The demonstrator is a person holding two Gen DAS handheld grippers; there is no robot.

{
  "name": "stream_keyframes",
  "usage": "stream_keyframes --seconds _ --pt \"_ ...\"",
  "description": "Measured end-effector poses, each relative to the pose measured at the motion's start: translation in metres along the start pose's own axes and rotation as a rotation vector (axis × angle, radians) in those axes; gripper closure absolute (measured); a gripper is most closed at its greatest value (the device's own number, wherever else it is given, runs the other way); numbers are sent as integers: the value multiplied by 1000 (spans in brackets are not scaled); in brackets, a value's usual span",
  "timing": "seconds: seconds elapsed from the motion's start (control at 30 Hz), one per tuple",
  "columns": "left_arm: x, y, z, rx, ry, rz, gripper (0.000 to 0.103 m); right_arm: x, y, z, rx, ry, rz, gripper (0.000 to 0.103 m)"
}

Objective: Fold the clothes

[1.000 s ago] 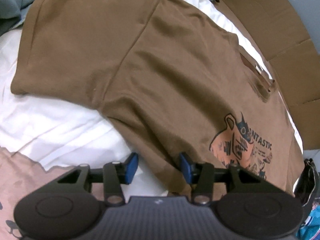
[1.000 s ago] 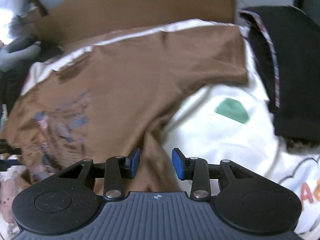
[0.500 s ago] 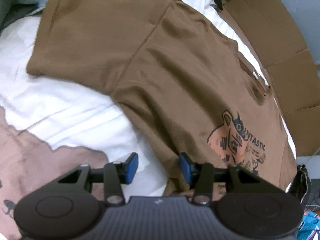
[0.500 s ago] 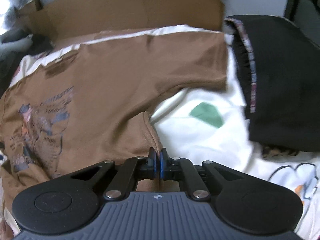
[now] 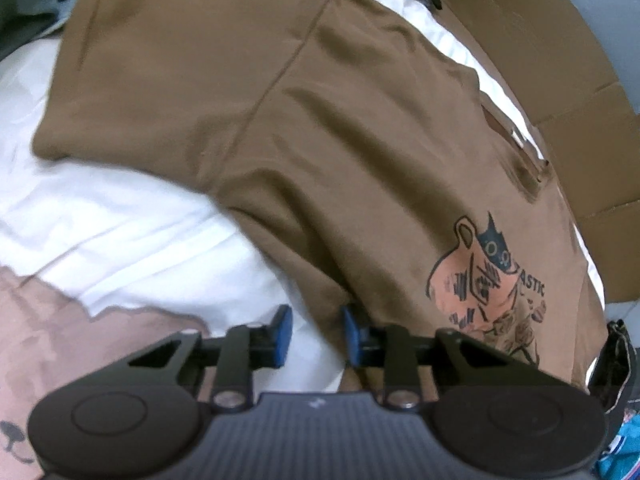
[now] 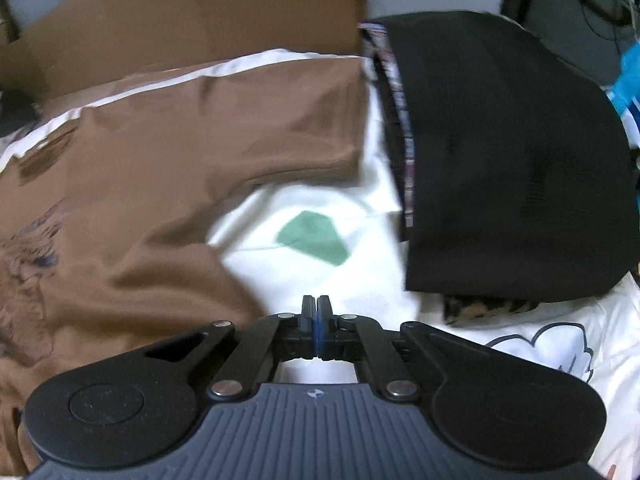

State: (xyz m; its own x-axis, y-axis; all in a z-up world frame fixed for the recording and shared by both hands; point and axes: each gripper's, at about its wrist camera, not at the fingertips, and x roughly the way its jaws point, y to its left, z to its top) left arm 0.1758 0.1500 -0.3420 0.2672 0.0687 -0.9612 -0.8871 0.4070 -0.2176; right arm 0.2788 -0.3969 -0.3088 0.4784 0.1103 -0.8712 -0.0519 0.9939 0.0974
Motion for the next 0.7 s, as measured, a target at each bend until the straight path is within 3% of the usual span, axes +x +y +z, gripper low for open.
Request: stream_keyframes --seconds 0.2,0.23,0.27,0.33,0.47,0.7 --pt "9 -17 4 29 -26 -23 75 0 -8 8 72 20 85 99" --pt "10 -17 5 23 -25 -37 78 0 -4 7 63 26 97 91" --pt "10 -17 5 16 -22 -50 83 0 0 5 46 30 99 71" --pt "9 -15 4 1 -16 -77 90 2 7 0 14 38 90 59" --pt "-8 -4 -3 -10 -21 -125 97 6 6 -10 7 79 61 59" --pt "-48 25 -11 -32 -48 -100 99 2 3 -26 14 113 45 59"
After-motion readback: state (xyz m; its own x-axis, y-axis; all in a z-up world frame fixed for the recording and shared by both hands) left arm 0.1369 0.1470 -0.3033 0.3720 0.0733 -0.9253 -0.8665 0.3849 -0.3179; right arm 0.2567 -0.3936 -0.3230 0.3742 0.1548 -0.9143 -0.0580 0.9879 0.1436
